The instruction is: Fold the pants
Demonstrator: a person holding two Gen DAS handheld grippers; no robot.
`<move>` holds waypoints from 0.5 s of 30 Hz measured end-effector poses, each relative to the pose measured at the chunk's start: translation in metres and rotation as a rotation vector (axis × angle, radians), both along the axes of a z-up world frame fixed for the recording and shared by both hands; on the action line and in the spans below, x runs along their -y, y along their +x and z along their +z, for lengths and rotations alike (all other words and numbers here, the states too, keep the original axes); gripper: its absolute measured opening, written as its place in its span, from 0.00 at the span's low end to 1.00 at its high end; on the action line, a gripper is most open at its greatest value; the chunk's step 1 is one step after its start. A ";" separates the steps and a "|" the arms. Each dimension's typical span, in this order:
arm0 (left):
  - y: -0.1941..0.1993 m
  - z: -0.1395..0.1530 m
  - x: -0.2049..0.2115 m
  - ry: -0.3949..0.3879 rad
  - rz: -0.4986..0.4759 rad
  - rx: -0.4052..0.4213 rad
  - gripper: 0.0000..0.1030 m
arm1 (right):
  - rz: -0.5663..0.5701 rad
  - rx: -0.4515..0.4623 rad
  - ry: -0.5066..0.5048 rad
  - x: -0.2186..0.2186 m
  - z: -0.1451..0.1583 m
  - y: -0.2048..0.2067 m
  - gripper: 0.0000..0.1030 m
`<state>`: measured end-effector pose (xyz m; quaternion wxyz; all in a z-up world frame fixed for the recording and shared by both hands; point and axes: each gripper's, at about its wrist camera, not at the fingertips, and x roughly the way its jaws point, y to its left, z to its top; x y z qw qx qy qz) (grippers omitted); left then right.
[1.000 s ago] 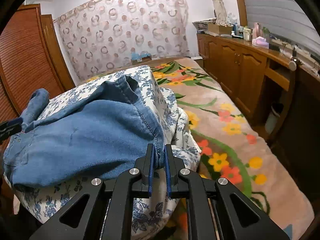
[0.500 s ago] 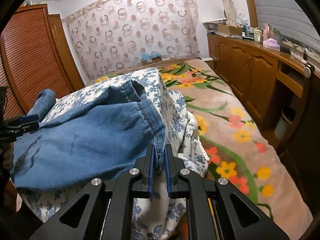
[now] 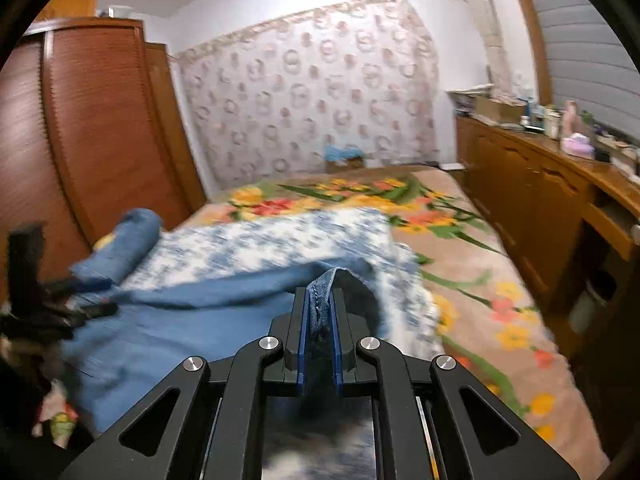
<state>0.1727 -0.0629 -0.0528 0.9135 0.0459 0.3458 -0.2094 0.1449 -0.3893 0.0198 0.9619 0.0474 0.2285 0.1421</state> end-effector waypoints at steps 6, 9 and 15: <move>-0.019 0.002 -0.035 -0.036 0.031 0.026 0.74 | 0.107 0.047 -0.048 -0.055 0.018 0.002 0.09; -0.030 0.003 -0.055 -0.055 0.055 0.034 0.74 | 0.154 0.061 -0.062 -0.080 0.024 0.002 0.09; -0.057 0.007 -0.093 -0.090 0.095 0.065 0.74 | 0.273 0.082 -0.098 -0.138 0.039 0.005 0.09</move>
